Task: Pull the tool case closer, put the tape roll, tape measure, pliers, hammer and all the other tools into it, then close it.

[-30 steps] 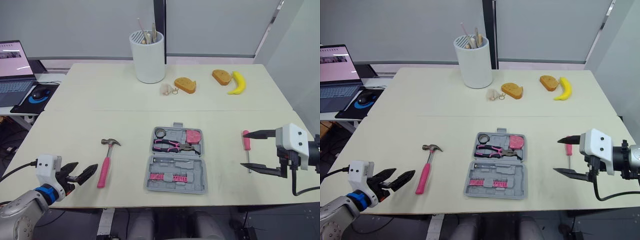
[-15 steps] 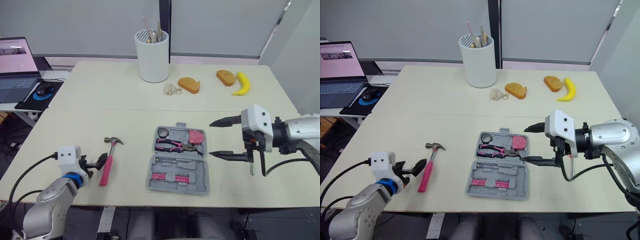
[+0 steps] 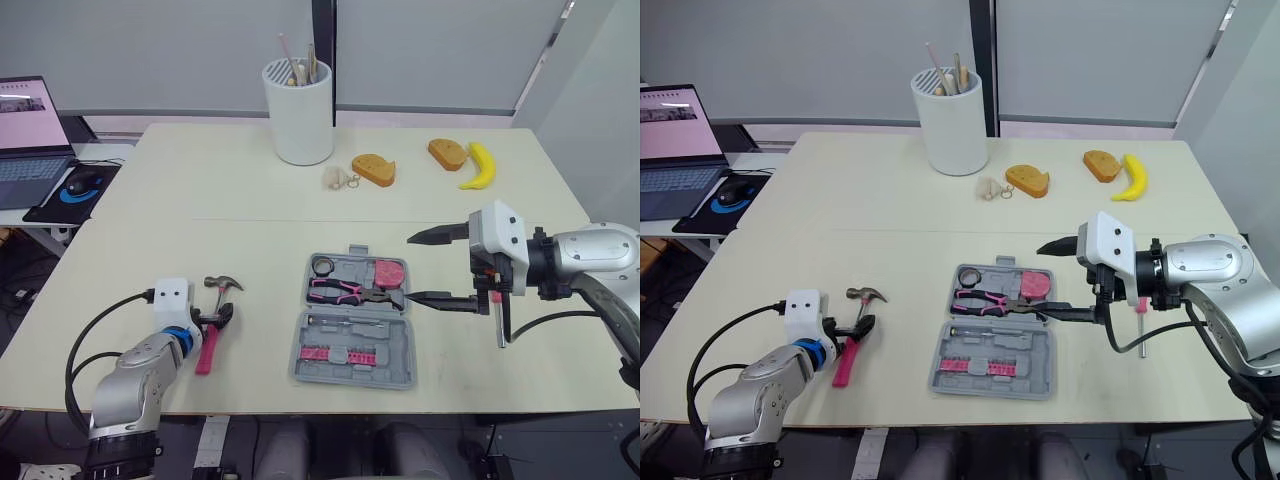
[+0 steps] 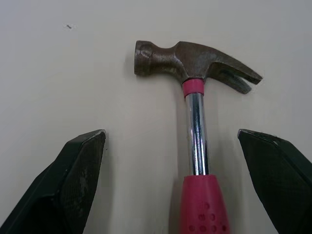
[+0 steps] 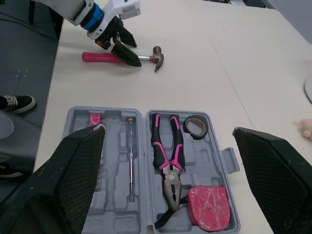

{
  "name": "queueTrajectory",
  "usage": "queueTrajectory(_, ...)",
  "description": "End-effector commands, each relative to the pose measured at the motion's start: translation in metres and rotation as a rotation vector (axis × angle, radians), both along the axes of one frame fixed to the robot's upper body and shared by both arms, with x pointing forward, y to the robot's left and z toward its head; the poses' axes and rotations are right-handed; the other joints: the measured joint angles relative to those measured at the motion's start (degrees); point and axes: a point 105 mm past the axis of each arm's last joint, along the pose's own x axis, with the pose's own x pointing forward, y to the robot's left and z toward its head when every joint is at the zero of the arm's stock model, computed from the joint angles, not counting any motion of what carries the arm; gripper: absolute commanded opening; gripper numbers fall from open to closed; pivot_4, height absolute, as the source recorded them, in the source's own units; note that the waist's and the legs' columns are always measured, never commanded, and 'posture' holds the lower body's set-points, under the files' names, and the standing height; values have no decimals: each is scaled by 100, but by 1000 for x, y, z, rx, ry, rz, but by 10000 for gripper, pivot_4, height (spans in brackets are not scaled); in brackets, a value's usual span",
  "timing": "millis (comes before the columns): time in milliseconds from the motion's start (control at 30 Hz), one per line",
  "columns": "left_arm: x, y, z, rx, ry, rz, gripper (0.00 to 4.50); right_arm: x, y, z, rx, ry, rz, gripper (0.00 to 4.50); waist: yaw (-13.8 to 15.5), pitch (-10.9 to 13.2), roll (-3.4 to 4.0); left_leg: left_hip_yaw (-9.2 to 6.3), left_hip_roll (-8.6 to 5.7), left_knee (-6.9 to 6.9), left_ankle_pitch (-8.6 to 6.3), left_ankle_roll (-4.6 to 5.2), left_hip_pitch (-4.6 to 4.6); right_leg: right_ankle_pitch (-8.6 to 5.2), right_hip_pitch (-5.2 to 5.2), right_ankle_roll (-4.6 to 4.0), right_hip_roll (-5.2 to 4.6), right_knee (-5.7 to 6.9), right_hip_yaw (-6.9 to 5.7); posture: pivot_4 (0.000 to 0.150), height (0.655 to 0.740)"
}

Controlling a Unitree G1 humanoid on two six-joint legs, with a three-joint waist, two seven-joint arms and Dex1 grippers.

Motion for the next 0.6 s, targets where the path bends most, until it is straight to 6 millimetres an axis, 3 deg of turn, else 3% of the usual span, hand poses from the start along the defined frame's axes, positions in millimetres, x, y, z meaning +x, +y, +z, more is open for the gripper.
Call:
queueTrajectory(33,0,-3,-2,26,18,-37,41052,-2,2,8,12,-28,17,45000,-2,0,0,0,0,0,0,0,0,0,0,0,0,0,0,1500,7400)
queueTrajectory(433,7,-4,-14,-1,45,-65,4353,-3,-3,4,-9,-21,3,45000,24,-3,5,-1,-2,1,0,0,1,1,3,1,-3,0,-1,1500,7400)
queueTrajectory(600,6,-1,-11,-8,14,-63,3997,-6,-6,1,-21,-20,-5,45000,23,-10,17,0,-3,1,0,0,2,1,3,1,-5,0,0,1500,7400)
